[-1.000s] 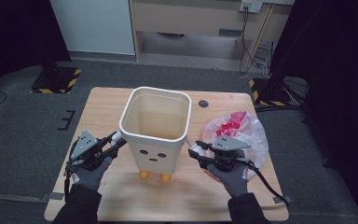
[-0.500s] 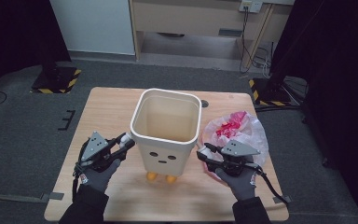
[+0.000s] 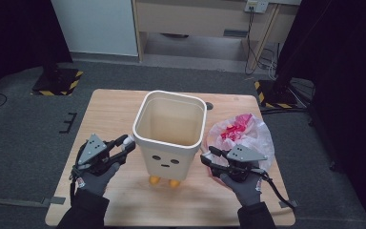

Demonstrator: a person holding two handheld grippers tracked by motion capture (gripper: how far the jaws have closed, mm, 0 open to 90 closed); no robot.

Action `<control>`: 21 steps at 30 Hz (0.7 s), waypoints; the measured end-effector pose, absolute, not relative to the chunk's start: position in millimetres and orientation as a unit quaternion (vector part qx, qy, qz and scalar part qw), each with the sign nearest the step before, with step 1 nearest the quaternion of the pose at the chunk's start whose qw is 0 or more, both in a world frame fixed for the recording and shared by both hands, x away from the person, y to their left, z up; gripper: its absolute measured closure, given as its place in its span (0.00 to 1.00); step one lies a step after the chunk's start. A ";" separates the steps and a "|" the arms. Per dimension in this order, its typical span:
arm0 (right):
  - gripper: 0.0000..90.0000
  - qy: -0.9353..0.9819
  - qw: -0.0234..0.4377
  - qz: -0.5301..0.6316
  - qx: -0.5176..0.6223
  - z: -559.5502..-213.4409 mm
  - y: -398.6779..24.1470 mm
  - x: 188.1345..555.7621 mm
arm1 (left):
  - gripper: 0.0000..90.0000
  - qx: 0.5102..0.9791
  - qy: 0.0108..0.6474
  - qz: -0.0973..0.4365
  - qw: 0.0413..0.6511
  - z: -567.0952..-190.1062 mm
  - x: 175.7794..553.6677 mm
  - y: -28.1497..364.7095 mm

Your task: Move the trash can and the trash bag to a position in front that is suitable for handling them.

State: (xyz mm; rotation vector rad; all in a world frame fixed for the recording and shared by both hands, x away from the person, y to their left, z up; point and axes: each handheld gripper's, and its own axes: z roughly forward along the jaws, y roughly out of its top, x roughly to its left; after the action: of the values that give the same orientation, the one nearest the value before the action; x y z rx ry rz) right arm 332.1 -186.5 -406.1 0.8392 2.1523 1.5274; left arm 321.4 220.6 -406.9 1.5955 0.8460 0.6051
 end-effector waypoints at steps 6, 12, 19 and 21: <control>0.52 0.736 0.194 0.571 0.308 -394.0 -200.1 331.0 | 0.53 0.675 0.363 0.297 0.570 -398.7 300.3 253.9; 0.51 0.718 0.196 0.583 0.325 -396.3 -211.5 333.4 | 0.50 0.645 0.422 0.287 0.568 -410.2 306.1 281.2; 0.49 0.695 0.230 0.570 0.373 -405.3 -232.1 340.5 | 0.45 0.633 0.435 0.297 0.567 -408.3 305.2 289.5; 0.49 0.693 0.235 0.558 0.391 -414.4 -239.1 344.1 | 0.44 0.631 0.433 0.301 0.570 -405.5 304.3 289.2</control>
State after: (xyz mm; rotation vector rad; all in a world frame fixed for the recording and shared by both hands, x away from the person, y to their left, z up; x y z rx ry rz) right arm 344.1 -239.1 -414.4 1.0737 1.9031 1.5304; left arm 304.3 289.2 -405.5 1.4810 1.0157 0.7064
